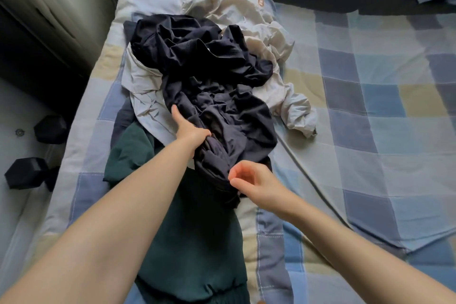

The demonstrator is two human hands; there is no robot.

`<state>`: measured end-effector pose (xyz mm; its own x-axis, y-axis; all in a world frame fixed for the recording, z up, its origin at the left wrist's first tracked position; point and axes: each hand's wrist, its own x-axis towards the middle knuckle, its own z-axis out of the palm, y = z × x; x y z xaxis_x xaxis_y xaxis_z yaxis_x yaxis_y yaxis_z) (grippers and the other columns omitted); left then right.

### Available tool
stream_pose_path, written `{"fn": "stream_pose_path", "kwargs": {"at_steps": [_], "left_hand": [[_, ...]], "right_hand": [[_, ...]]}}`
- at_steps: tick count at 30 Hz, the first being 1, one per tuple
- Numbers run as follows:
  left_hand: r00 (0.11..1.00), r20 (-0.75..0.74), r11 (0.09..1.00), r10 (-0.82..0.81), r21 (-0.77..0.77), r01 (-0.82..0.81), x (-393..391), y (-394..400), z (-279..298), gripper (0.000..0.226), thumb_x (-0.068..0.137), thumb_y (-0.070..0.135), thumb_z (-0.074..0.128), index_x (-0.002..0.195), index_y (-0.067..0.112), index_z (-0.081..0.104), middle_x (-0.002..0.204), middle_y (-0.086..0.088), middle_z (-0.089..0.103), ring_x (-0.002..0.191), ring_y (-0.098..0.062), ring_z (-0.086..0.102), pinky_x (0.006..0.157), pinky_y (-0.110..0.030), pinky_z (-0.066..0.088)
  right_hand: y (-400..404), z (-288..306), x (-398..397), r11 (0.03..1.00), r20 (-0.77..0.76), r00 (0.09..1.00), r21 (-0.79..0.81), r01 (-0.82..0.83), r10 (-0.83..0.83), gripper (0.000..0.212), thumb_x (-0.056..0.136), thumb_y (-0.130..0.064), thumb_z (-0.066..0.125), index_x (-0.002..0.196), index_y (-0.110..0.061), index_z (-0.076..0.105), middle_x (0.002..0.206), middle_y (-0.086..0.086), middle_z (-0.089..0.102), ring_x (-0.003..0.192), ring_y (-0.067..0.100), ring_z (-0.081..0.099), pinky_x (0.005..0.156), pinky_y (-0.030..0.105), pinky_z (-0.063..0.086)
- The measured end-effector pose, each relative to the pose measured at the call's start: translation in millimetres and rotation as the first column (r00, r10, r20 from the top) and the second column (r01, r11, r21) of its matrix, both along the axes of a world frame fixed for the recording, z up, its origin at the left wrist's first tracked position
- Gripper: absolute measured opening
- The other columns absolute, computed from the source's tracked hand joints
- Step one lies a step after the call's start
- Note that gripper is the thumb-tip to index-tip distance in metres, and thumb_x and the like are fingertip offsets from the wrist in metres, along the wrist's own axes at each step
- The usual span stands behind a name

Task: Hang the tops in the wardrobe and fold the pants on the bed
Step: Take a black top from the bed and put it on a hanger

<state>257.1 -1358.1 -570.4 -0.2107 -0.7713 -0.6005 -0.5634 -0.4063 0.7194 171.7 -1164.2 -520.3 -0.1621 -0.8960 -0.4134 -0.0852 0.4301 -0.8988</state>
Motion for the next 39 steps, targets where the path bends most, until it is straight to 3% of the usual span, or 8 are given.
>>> {"fn": "stream_pose_path", "kwargs": {"at_steps": [5, 13, 17, 20, 26, 31, 36, 39], "left_hand": [[0.848, 0.252, 0.827, -0.467, -0.217, 0.519, 36.6, 46.0, 24.8, 0.046, 0.086, 0.011, 0.058, 0.122, 0.039, 0.050, 0.097, -0.004, 0.063, 0.060, -0.014, 0.055, 0.057, -0.026, 0.046], [0.667, 0.234, 0.693, -0.707, 0.043, 0.719, 167.0, 143.3, 74.9, 0.035, 0.079, 0.016, 0.054, 0.090, 0.050, 0.051, 0.063, 0.010, 0.057, 0.054, -0.006, 0.047, 0.053, -0.017, 0.036], [0.658, 0.311, 0.711, -0.686, 0.095, 0.697, 184.5, 130.2, 71.1, 0.046, 0.089, 0.022, 0.055, 0.128, 0.043, 0.041, 0.101, 0.005, 0.058, 0.090, -0.013, 0.058, 0.080, -0.028, 0.047], [0.641, 0.467, 0.686, -0.609, -0.094, 0.721, 156.8, 86.6, 54.0, 0.059, 0.093, 0.032, 0.055, 0.146, 0.031, 0.030, 0.125, -0.004, 0.045, 0.115, -0.030, 0.051, 0.096, -0.039, 0.042], [0.423, 0.739, 0.443, -0.525, -0.187, 0.877, 51.0, -6.0, -6.8, 0.087, 0.089, 0.046, 0.063, 0.153, 0.040, 0.005, 0.161, -0.001, 0.004, 0.143, -0.041, 0.012, 0.104, -0.064, 0.034], [0.383, 0.707, 0.463, -0.594, -0.089, 0.882, 2.6, -39.7, -54.3, 0.121, 0.069, 0.045, 0.083, 0.143, 0.060, -0.012, 0.155, 0.009, -0.035, 0.144, -0.048, -0.016, 0.096, -0.079, 0.026], [0.468, 0.656, 0.425, -0.592, -0.239, 0.873, 9.7, -47.7, -76.1, 0.027, 0.095, 0.033, 0.057, 0.114, 0.016, 0.049, 0.162, -0.008, 0.007, 0.134, -0.045, 0.030, 0.096, -0.062, 0.040], [0.694, 0.529, 0.465, -0.489, -0.515, 0.720, 22.3, -41.0, -75.0, 0.017, 0.101, 0.015, 0.042, 0.093, 0.003, 0.050, 0.108, -0.022, 0.056, 0.096, -0.041, 0.054, 0.074, -0.049, 0.040]], "right_hand": [[38.6, 7.6, -6.3, 0.990, -0.099, 0.990, 0.104, -0.094, 0.104, 0.019, 0.087, -0.005, 0.058, 0.080, -0.022, 0.060, 0.079, -0.006, 0.062, 0.071, 0.009, 0.055, 0.070, 0.032, 0.049], [70.0, 29.3, -28.6, 0.901, -0.184, 0.967, 0.425, -0.084, 0.178, 0.012, 0.094, -0.017, 0.057, 0.084, -0.022, 0.063, 0.082, -0.012, 0.062, 0.065, -0.004, 0.055, 0.063, 0.013, 0.041], [42.5, 27.6, -40.0, 0.890, -0.256, 0.953, 0.456, -0.029, 0.162, 0.008, 0.094, -0.017, 0.056, 0.093, -0.015, 0.064, 0.085, -0.009, 0.061, 0.081, 0.009, 0.057, 0.071, 0.017, 0.044], [5.2, 13.9, -60.2, 0.897, -0.371, 0.923, 0.437, 0.073, 0.105, 0.029, 0.092, -0.023, 0.060, 0.117, -0.007, 0.058, 0.111, 0.007, 0.061, 0.104, 0.022, 0.057, 0.089, 0.031, 0.044], [-79.2, -36.1, -119.6, 0.889, -0.552, 0.831, 0.414, 0.197, 0.073, 0.099, 0.081, -0.050, 0.069, 0.151, -0.017, 0.008, 0.155, 0.016, 0.013, 0.138, 0.037, 0.029, 0.108, 0.042, 0.030], [-132.1, -78.0, -142.6, 0.912, -0.556, 0.828, 0.305, 0.275, -0.064, 0.117, 0.075, -0.059, 0.070, 0.151, -0.028, -0.014, 0.158, 0.020, -0.003, 0.145, 0.038, 0.014, 0.114, 0.047, 0.020], [-152.6, -108.3, -128.1, 0.938, -0.541, 0.841, 0.285, 0.195, -0.010, 0.098, 0.082, -0.045, 0.070, 0.149, -0.045, -0.002, 0.157, 0.016, 0.014, 0.141, 0.038, 0.023, 0.113, 0.046, 0.027], [-162.1, -106.5, -122.4, 0.929, -0.643, 0.765, 0.266, 0.257, -0.028, 0.060, 0.090, -0.017, 0.060, 0.144, -0.025, 0.035, 0.142, 0.019, 0.034, 0.125, 0.034, 0.044, 0.095, 0.030, 0.038]]}}
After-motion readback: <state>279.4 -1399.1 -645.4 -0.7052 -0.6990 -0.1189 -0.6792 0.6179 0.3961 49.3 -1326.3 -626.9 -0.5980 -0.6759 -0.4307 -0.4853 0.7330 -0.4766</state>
